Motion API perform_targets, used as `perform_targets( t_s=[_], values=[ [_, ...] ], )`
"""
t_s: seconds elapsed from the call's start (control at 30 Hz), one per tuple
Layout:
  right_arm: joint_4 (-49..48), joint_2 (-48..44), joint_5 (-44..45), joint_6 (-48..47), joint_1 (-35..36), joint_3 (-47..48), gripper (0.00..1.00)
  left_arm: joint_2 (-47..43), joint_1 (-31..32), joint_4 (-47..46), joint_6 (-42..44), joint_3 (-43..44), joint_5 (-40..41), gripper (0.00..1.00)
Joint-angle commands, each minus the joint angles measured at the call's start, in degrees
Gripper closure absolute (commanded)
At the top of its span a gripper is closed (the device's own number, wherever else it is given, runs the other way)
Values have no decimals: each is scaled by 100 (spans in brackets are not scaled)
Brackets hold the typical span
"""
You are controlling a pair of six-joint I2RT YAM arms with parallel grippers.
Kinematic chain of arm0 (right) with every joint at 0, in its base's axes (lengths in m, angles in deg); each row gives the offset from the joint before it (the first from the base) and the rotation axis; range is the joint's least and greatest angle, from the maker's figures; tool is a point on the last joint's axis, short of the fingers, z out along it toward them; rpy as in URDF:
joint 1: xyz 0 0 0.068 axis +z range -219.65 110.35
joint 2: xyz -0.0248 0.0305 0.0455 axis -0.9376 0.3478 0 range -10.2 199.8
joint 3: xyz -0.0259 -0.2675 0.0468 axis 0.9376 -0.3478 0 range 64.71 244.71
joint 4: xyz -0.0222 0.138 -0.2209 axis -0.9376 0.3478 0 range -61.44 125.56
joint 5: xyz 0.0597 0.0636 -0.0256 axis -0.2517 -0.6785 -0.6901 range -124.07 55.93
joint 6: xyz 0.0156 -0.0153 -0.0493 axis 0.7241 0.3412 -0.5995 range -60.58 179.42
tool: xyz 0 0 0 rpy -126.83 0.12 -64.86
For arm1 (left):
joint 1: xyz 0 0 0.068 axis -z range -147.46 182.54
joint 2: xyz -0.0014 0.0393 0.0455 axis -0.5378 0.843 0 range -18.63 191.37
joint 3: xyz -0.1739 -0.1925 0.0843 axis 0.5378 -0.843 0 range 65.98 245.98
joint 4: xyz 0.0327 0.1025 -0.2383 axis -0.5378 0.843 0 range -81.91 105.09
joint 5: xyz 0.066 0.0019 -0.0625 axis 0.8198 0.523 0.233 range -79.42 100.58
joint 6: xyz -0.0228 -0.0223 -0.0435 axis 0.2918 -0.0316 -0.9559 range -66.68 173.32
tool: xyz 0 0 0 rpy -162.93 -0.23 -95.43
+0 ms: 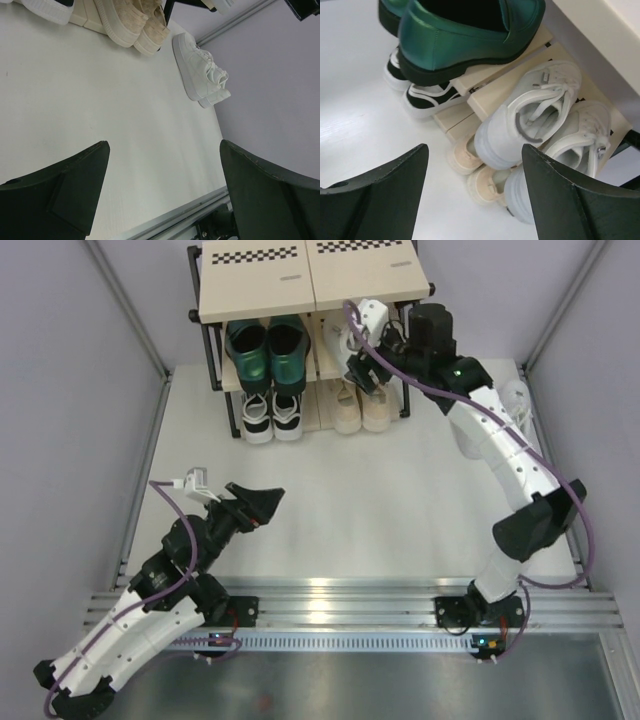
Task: Place and organize the shoes onto the shoe shelf
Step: Adjust the shoe at the shoe shelf.
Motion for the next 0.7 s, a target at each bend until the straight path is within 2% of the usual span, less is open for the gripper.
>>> perform_targets(
  t_s=[0.0, 0.27, 0.47, 0.57, 0.67],
  values=[
    [354, 562, 623, -247, 146, 1031, 25, -87, -13, -106, 103, 150, -69, 4],
    [126, 916, 827, -968, 576, 1094, 26, -113, -13, -114, -55, 1, -34, 4],
    [-216, 1504, 1186, -1153, 761, 1462, 61, -166, -22, -97, -82, -26, -86, 4],
    [-278, 1734, 1388, -1241, 831, 1673, 74, -201, -13, -71, -73, -35, -43, 4],
    [-532, 1962, 1739, -1311, 945, 1727, 82, -228, -13, -44, -64, -43, -7, 4]
  ],
)
